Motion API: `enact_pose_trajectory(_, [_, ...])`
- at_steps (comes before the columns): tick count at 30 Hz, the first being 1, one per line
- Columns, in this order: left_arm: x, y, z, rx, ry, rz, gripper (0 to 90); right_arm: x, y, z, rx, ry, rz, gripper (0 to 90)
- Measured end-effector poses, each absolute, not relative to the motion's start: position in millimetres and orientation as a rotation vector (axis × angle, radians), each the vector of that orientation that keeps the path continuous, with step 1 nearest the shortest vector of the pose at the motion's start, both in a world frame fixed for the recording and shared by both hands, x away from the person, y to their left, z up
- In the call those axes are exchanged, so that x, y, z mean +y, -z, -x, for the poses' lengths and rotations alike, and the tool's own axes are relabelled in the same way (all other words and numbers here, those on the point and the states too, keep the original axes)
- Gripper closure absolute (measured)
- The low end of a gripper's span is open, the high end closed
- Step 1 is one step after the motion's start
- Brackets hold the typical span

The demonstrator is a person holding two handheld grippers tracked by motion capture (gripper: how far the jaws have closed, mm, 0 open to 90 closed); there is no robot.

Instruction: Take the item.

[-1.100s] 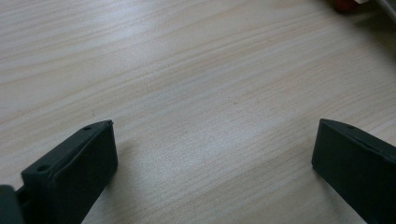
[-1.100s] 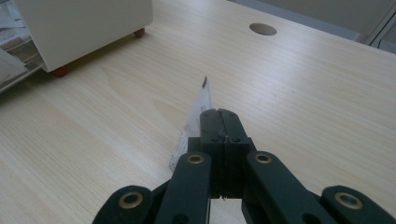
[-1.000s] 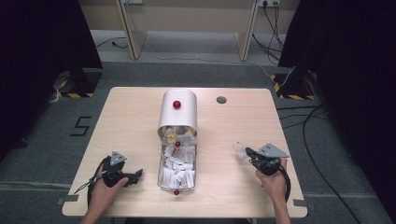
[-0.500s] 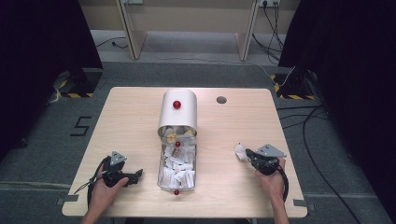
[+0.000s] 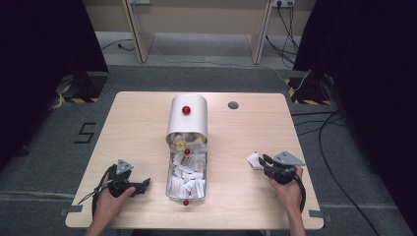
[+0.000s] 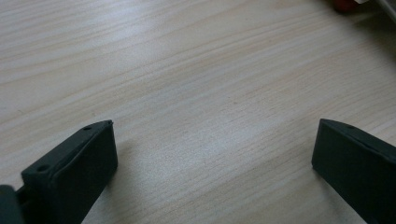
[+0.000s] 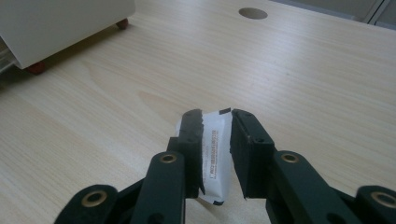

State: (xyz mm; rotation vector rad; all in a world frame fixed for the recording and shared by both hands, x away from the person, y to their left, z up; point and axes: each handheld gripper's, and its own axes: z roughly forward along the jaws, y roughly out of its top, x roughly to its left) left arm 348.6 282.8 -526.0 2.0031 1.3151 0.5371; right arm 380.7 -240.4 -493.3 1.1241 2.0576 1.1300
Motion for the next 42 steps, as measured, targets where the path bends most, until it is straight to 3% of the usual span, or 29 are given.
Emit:
enact_pose_trajectory(6, [282.8, 526.0, -348.6, 1.315, -0.537, -2.003, 0.0, -239.4, 489.4, -379.3, 2.06, -1.134, -1.138, 65.4])
enact_pose_trajectory(7, [282.8, 526.0, -348.6, 1.315, -0.537, -2.003, 0.0, -239.0, 488.1, -378.2, 2.066, -1.136, -1.149, 60.4])
enact_pose_trajectory(11, [282.8, 526.0, -348.6, 1.315, -0.537, -2.003, 0.0, -238.0, 486.2, -376.6, 2.055, -1.141, -1.17, 53.8])
enact_pose_trajectory(12, [282.8, 526.0, -348.6, 1.315, -0.537, -2.003, 0.0, -236.2, 485.6, -375.6, 2.052, -1.143, -1.194, 48.0])
enact_pose_trajectory(21, [282.8, 526.0, -348.6, 1.315, -0.537, -2.003, 0.0, -229.4, 483.5, -367.4, 2.062, -1.128, -1.221, 32.8])
enact_pose_trajectory(42, [282.8, 526.0, -348.6, 1.315, -0.537, -2.003, 0.0, -239.2, 480.5, -350.1, 2.056, -1.117, -1.239, 31.7])
